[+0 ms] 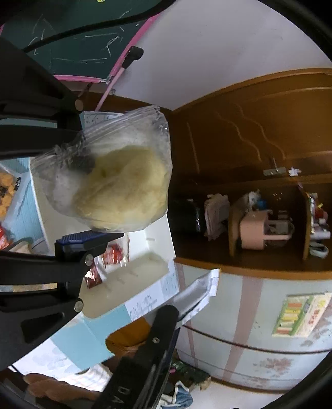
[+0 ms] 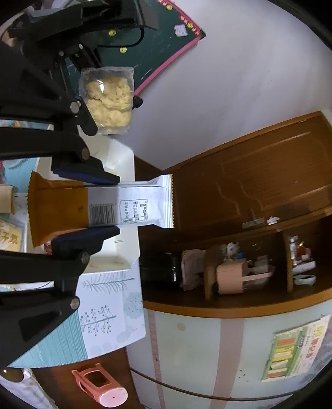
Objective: Organize snacks
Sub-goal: 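Lift both held snacks over the white tray, then lower both snacks into the white tray and open both grippers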
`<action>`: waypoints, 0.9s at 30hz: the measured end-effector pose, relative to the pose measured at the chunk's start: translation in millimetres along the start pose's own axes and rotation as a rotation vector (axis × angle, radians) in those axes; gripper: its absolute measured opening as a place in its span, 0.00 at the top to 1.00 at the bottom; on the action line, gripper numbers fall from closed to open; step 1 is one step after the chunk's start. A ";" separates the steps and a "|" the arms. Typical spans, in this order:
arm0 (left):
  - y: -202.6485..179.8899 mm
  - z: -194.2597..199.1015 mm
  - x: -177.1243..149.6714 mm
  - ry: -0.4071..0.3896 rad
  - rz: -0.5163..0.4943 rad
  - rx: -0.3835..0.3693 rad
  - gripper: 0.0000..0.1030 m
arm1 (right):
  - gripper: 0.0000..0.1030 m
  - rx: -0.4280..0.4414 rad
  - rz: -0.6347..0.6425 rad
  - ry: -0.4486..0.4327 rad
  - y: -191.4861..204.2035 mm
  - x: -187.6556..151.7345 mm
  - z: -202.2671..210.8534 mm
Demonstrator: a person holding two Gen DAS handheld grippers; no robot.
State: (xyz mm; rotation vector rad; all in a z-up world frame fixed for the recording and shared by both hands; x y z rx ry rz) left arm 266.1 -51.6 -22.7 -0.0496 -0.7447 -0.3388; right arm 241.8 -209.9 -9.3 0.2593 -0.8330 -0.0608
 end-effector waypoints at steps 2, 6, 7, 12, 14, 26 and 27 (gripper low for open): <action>3.1 -15.0 0.7 0.016 0.007 0.026 0.52 | 0.65 -0.022 0.000 0.031 2.3 -0.5 -16.6; 11.7 -42.0 -3.6 0.066 0.020 0.078 0.01 | 0.52 -0.042 0.014 0.119 2.7 -6.5 -50.6; 13.7 -45.9 -6.5 0.080 0.021 0.079 0.01 | 0.51 -0.046 0.009 0.132 1.1 -7.1 -55.7; 21.5 -55.3 -23.8 0.122 0.039 0.061 0.01 | 0.50 -0.071 0.014 0.156 -6.2 -17.3 -61.4; 23.7 -53.6 -27.6 0.123 0.057 0.065 0.01 | 0.50 -0.080 0.016 0.153 -8.7 -19.0 -59.0; 15.4 -0.2 -45.6 0.028 0.091 0.023 0.01 | 0.50 -0.160 0.033 0.076 -4.3 -42.6 -21.8; 12.7 3.6 -47.1 0.022 0.086 0.025 0.01 | 0.50 -0.161 0.034 0.081 -2.8 -46.7 -19.1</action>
Point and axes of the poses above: each gripper's, at about its wrist camera, not at the fingertips, and z roughly against the way its jaws point, y to its left, x to its top, the point moved 1 cm from there along -z, roughly the way its jaws point, and after that the axes turned 4 degrees about -z, right-handed, at the moved point
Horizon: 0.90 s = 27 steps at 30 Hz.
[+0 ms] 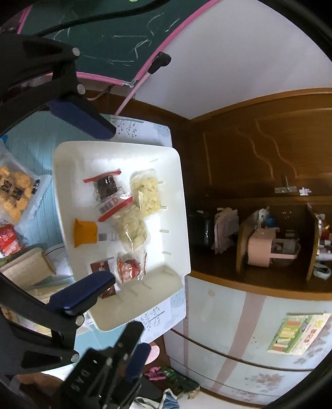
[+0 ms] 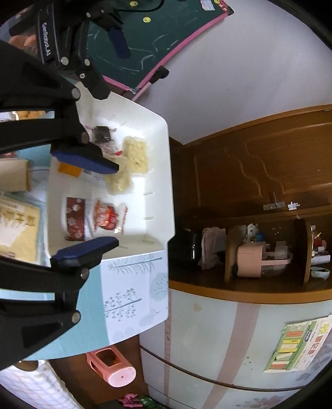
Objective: Organize snacks
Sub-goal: 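Lower both snacks into the white tray and open both grippers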
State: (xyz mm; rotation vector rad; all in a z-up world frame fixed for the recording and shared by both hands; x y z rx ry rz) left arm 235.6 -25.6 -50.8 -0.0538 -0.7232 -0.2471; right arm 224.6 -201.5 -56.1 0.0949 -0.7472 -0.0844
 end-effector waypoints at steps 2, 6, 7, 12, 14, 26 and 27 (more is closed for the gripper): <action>-6.0 11.7 -5.0 -0.018 -0.007 -0.001 0.01 | 0.50 0.002 0.005 0.003 2.7 -7.4 5.9; -15.3 32.1 -16.2 -0.041 -0.005 -0.013 0.01 | 0.50 0.018 0.029 -0.006 8.7 -21.6 22.6; -17.5 36.7 -18.5 -0.046 -0.004 -0.014 0.01 | 0.50 0.018 0.035 -0.010 9.3 -25.2 26.8; -25.7 55.8 -28.4 -0.065 0.001 -0.026 0.01 | 0.50 0.033 0.032 -0.029 6.6 -42.1 50.2; -29.3 65.3 -32.4 -0.079 0.006 -0.026 0.01 | 0.50 0.041 0.024 -0.034 4.5 -44.9 56.2; -46.9 104.9 -54.0 -0.138 0.015 -0.063 0.01 | 0.47 0.025 -0.028 -0.071 -20.5 -61.3 89.9; -48.6 107.1 -55.9 -0.143 0.011 -0.062 0.01 | 0.47 0.024 -0.030 -0.074 -22.6 -63.5 92.3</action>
Point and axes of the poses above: each gripper's, at about its wrist camera, not at the fingertips, and z roughly against the way its jaws point, y to its left, x to its top, the point moved 1 cm from there along -z, roughly the way its jaws point, and after that the axes turned 4 degrees about -z, right-handed, at the moved point
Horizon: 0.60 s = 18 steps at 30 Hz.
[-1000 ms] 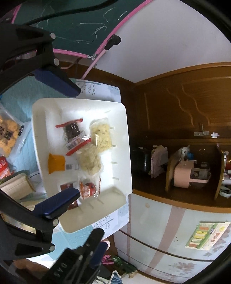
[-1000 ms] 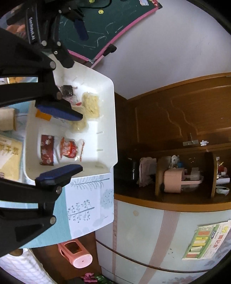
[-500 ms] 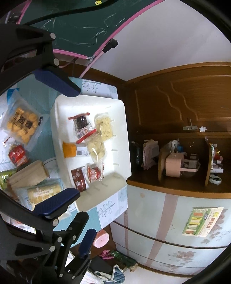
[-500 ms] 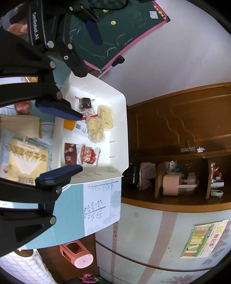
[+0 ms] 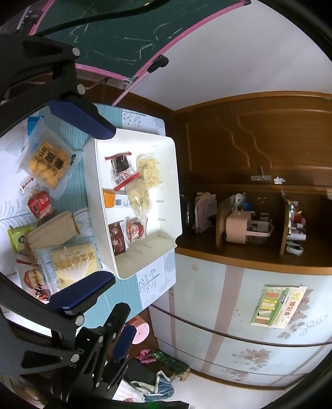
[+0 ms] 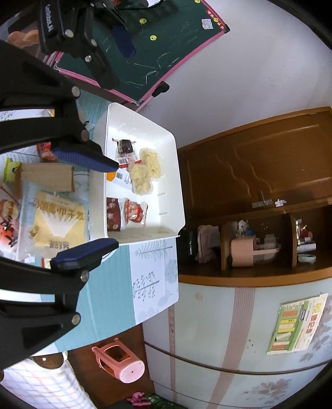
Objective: Organize snacks
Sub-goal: 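Lower both snacks into the white tray and open both grippers, then move both tools back over the remaining snacks on the table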
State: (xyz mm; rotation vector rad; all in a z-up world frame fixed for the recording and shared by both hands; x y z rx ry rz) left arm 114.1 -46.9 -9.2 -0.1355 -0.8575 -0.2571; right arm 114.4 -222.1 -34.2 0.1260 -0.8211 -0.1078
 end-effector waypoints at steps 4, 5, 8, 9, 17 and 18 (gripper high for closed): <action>-7.6 8.1 -8.6 -0.008 -0.004 -0.012 0.01 | 0.47 -0.034 0.004 -0.008 -5.9 -9.9 9.0; -10.2 10.0 -11.7 -0.010 -0.007 -0.015 0.01 | 0.47 -0.036 0.002 -0.009 -7.9 -12.6 11.6; -17.2 14.2 -19.2 -0.014 -0.028 -0.010 0.01 | 0.47 -0.038 0.002 -0.012 -11.1 -22.4 19.2; -18.0 15.1 -20.8 -0.016 -0.032 -0.009 0.01 | 0.47 -0.043 0.008 -0.014 -11.6 -26.5 21.9; -29.8 4.0 -51.2 0.009 -0.063 0.008 0.01 | 0.47 -0.028 0.021 0.000 -19.7 -55.0 31.4; -30.8 0.9 -56.3 0.015 -0.066 0.015 0.01 | 0.47 -0.036 0.031 0.000 -20.9 -59.5 31.6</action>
Point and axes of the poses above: each gripper's, at about its wrist camera, not at the fingertips, and z roughly against the way its jaws point, y to its left, x to its top, the point moved 1 cm from there along -z, roughly the way its jaws point, and after that the axes turned 4 degrees about -z, right-handed, at the moved point
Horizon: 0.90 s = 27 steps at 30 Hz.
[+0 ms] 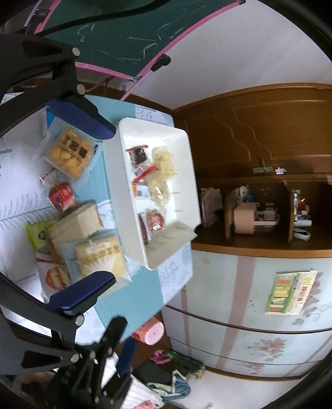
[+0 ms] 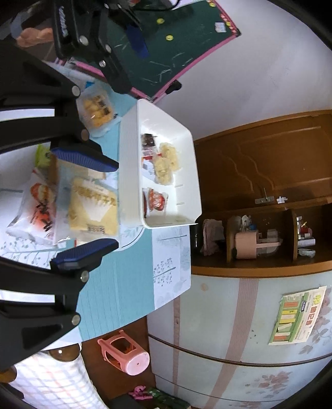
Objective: Organize snacks
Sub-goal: 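Move both tools back over the remaining snacks on the table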
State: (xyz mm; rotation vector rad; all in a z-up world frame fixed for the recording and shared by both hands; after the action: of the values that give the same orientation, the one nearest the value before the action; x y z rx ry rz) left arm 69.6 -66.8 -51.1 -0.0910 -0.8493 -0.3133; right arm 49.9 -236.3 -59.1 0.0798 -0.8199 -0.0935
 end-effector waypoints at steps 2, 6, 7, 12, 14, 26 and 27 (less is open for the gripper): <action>-1.8 -9.0 -12.3 0.022 0.001 0.011 0.01 | 0.47 -0.007 0.012 0.008 -3.6 -7.5 -2.4; -1.4 -28.4 -36.9 0.066 0.020 0.016 0.01 | 0.47 0.010 -0.003 0.067 -17.5 -23.0 -17.2; -0.7 -33.9 -42.5 0.081 0.026 0.014 0.01 | 0.47 0.015 -0.012 0.086 -21.7 -27.6 -22.5; -0.3 -63.2 -67.1 0.172 0.064 -0.025 0.01 | 0.47 0.033 -0.017 0.145 -30.0 -50.6 -41.8; -0.9 -70.5 -72.1 0.190 0.066 -0.033 0.01 | 0.47 0.028 -0.012 0.171 -32.5 -59.2 -49.5; -9.4 -99.6 -86.5 0.264 0.056 -0.082 0.01 | 0.47 0.141 -0.148 0.313 -52.7 -92.4 -93.5; -9.7 -100.3 -87.5 0.266 0.055 -0.085 0.01 | 0.45 0.149 -0.158 0.318 -53.4 -93.9 -95.7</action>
State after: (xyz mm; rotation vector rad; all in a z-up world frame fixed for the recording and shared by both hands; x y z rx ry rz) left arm 85.1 -75.8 -183.3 -0.1478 -0.5687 -0.3019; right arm 53.5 -275.3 -198.0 0.2925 -0.5007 -0.1640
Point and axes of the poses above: each gripper's, at about its wrist camera, not at the fingertips, and z roughly against the way its jaws point, y to its left, x to its top, the point moved 1 cm from there along -z, roughly the way its jaws point, and after that the axes turned 4 degrees about -z, right-handed, at the moved point
